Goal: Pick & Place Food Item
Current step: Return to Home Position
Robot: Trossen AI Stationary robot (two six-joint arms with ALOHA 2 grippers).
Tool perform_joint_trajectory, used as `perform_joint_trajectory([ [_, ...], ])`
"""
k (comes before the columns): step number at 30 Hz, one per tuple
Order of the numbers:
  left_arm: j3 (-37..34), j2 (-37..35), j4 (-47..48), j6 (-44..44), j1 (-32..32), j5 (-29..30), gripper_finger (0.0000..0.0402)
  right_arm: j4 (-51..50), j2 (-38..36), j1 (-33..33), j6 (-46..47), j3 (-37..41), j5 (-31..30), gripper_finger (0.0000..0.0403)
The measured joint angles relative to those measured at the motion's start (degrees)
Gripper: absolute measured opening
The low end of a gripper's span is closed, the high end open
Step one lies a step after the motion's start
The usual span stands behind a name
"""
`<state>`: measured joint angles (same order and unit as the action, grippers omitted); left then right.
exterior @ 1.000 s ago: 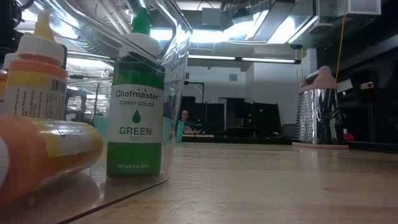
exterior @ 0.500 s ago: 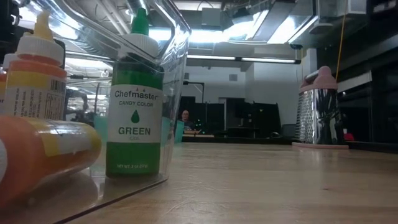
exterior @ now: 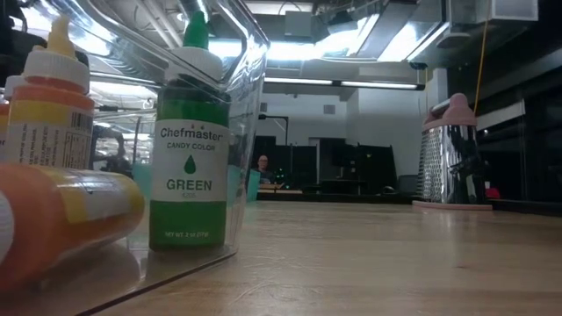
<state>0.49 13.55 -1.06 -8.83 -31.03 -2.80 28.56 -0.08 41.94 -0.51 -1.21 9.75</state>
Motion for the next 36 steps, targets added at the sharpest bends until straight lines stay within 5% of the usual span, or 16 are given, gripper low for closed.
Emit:
perform_joint_trajectory([
  [16, 0.1, 5.7, -0.2, 3.1, 0.0, 1.6, 0.0136, -33.3, 2.6, 1.0, 1.1, -1.9, -4.0, 0.0245],
  [36, 0.0, 3.6, 0.5, 3.4, 0.0, 1.4, 0.0136, -28.1, 2.2, 1.0, -0.2, -0.1, -4.4, 0.0245],
])
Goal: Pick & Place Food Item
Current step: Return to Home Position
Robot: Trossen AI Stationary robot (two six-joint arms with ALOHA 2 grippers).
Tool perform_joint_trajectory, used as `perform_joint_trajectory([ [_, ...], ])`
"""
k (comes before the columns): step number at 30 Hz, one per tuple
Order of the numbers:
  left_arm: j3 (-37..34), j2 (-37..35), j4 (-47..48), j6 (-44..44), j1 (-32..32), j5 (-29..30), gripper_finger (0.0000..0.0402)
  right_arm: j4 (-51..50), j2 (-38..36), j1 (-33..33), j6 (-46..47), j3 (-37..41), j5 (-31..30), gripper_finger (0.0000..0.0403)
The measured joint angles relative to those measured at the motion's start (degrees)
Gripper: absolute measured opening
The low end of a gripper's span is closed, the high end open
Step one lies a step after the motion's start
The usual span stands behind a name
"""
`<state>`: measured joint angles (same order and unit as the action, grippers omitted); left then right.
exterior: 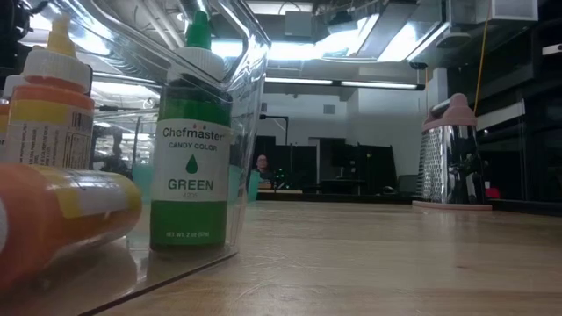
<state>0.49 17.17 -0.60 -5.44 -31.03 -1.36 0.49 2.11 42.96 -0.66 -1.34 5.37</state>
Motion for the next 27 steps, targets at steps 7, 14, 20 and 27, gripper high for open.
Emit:
perform_joint_trajectory([
  [7, 0.0, 0.0, -0.4, 0.1, 0.0, 0.2, 0.0136, 0.0, 0.0, 0.0, 0.2, 0.0, 0.0, 0.0245],
  [14, 0.0, 0.0, -0.5, 0.1, 0.0, 0.2, 0.0136, 0.0, 0.0, 0.0, 0.2, 0.0, 0.0, 0.0245],
  [20, 0.0, -0.4, -0.7, 0.2, 0.0, 0.3, 0.0136, 0.0, 0.0, 0.0, 0.2, 0.0, 0.0, 0.0245],
  [27, 0.0, -2.2, -0.9, 0.2, 0.0, 0.2, 0.0136, 0.0, 0.0, 0.0, 0.1, 0.0, 0.0, 0.0245],
])
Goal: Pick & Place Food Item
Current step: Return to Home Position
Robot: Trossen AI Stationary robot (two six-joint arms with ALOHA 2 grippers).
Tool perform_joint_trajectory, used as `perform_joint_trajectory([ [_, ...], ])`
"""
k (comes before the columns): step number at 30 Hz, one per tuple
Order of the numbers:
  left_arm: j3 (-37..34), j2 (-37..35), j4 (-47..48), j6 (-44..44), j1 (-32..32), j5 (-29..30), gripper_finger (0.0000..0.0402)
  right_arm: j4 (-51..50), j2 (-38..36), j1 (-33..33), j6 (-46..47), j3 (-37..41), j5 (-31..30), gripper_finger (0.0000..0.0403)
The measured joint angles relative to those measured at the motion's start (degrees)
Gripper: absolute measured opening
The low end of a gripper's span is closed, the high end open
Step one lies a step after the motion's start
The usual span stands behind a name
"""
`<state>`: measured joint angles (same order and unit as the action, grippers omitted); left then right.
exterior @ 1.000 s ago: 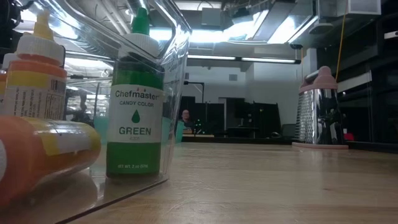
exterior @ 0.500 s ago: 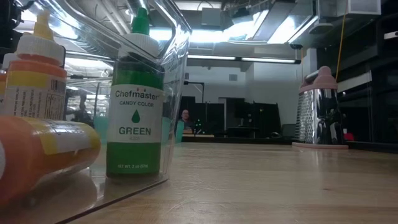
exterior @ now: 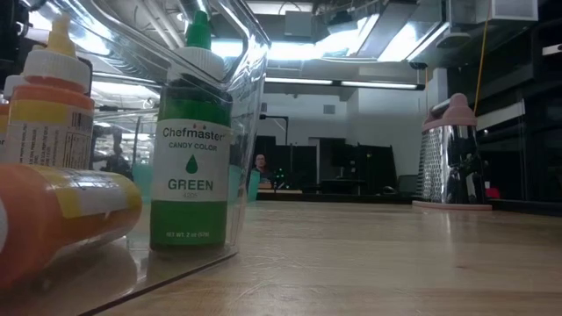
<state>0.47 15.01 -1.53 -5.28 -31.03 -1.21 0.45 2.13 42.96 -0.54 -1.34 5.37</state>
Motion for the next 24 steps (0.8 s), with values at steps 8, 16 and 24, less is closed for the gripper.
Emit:
perform_joint_trajectory([
  [8, 0.0, -0.6, 0.1, 0.0, 0.0, -0.2, 0.0136, 0.0, 0.0, 0.0, 0.0, 0.0, 0.0, 0.0245],
  [16, 0.0, -0.6, 0.0, 0.0, 0.0, 0.0, 0.0136, 0.0, 0.0, 0.0, 0.0, 0.0, 0.0, 0.0245],
  [24, 0.0, -0.6, 0.0, 0.0, 0.0, 0.1, 0.0136, 0.0, 0.0, 0.0, 0.0, 0.0, 0.0, 0.0245],
])
